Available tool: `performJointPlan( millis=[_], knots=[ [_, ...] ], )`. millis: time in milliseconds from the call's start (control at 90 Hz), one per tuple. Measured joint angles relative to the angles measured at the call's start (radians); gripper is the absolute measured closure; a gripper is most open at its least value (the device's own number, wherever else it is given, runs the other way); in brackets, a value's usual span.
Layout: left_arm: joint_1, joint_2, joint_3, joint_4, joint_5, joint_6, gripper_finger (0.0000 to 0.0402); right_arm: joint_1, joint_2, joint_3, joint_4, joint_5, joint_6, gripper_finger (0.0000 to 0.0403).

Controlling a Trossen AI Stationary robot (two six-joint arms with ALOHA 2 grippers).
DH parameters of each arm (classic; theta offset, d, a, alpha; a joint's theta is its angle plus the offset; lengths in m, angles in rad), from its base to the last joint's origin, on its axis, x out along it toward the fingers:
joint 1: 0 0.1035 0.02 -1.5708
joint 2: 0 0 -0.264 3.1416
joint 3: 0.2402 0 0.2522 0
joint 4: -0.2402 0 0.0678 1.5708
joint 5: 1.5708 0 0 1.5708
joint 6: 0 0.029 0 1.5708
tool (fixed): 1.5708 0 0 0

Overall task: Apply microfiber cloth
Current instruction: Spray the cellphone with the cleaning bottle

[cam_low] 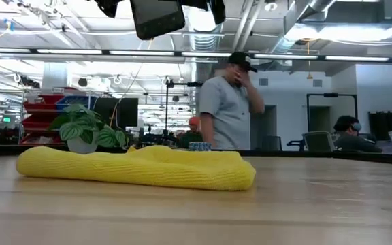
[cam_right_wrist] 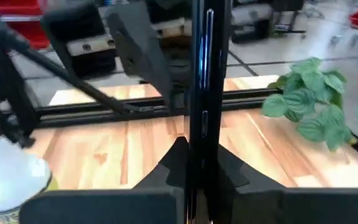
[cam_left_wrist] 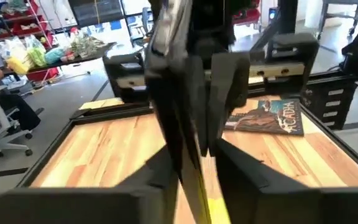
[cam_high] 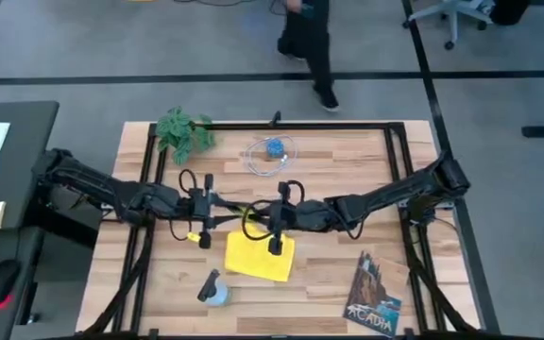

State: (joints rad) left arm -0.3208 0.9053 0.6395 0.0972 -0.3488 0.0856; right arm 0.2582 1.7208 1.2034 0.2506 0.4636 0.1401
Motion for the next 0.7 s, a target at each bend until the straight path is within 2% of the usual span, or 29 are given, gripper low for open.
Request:
performJointPlan(
  millis=[156,244,322,467,589,700],
  knots=[
    [-0.006,-0.124,0.0,-0.157,-0.021,-0.062,0.0241,0.037,0.002,-0.111,0.073,0.123,0.109,0.0391],
    [-0.023,-0.189,0.0,-0.261,-0.023,-0.107,0.0233,0.074,0.001,-0.196,0.19,0.208,0.168,0.0391],
    [-0.061,-0.233,0.0,-0.341,-0.034,-0.123,0.0235,0.109,0.001,-0.286,0.313,0.241,0.217,0.0391],
    [-0.205,-0.251,0.0,-0.486,-0.136,-0.207,0.0251,0.164,0.002,-0.417,0.504,0.313,0.294,0.0391],
    [-0.355,-0.211,0.0,-0.542,-0.208,-0.347,0.0267,0.193,0.003,-0.446,0.522,0.387,0.307,0.0391],
    [-0.489,-0.156,0.0,-0.586,-0.251,-0.466,0.0275,0.202,0.003,-0.445,0.546,0.39,0.3,0.0391]
  ],
)
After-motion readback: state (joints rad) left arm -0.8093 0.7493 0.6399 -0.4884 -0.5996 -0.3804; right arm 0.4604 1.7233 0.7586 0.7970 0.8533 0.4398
